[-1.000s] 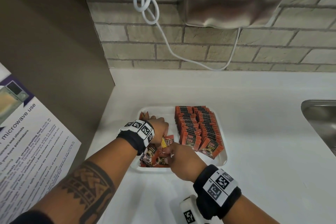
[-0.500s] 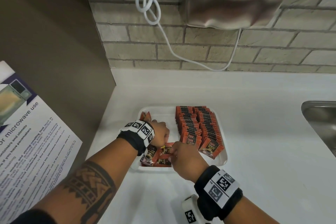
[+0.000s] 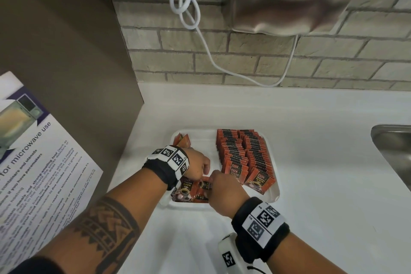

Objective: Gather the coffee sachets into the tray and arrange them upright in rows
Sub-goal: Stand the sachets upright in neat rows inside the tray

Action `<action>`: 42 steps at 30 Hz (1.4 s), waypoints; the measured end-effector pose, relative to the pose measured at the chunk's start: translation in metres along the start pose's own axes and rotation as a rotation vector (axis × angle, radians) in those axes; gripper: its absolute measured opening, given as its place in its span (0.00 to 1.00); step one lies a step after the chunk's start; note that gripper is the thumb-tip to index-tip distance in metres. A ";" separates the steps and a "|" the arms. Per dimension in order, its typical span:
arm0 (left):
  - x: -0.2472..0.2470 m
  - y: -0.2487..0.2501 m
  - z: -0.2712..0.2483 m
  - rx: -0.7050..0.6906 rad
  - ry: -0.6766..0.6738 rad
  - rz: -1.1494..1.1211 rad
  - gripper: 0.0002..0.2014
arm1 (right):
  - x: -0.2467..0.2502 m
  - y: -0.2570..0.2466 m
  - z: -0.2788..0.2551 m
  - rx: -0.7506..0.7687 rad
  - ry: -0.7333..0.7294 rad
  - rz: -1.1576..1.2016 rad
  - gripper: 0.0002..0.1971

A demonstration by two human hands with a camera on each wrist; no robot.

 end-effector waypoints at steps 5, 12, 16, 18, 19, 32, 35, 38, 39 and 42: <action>0.002 0.002 -0.004 -0.003 -0.048 0.085 0.19 | 0.002 0.001 0.000 -0.005 -0.016 0.010 0.17; 0.003 0.002 -0.005 -0.023 -0.078 0.123 0.22 | 0.000 -0.001 0.000 -0.004 0.008 0.020 0.19; 0.005 0.003 -0.005 -0.024 -0.085 0.153 0.22 | -0.001 -0.005 0.000 0.038 -0.069 -0.003 0.20; 0.006 0.004 -0.005 -0.028 -0.087 0.170 0.21 | -0.001 -0.006 0.003 0.038 -0.092 0.023 0.20; 0.006 0.003 -0.005 -0.030 -0.086 0.173 0.20 | -0.001 -0.006 0.004 0.029 -0.099 0.044 0.21; 0.010 -0.005 -0.007 0.017 -0.036 0.060 0.19 | -0.015 -0.016 0.018 -0.098 -0.087 0.221 0.15; 0.012 -0.008 -0.008 0.035 -0.019 0.047 0.17 | -0.015 -0.016 0.020 -0.131 -0.082 0.262 0.14; 0.011 -0.011 -0.008 0.068 -0.013 0.052 0.18 | -0.009 -0.016 0.021 -0.135 -0.057 0.270 0.13; 0.010 -0.012 -0.008 0.077 -0.010 0.056 0.19 | -0.007 -0.016 0.021 -0.132 -0.045 0.284 0.11; 0.009 -0.013 -0.008 0.082 -0.004 0.060 0.19 | -0.003 -0.015 0.017 -0.143 -0.020 0.355 0.08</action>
Point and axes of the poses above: each hand's wrist, its own z-axis towards the middle knuckle, its own x-axis out of the back of the hand, y = z × x, the point moved 1 cm from there along z, towards the middle knuckle, and after that the axes turned 12 degrees about y, right-handed, at the moved point
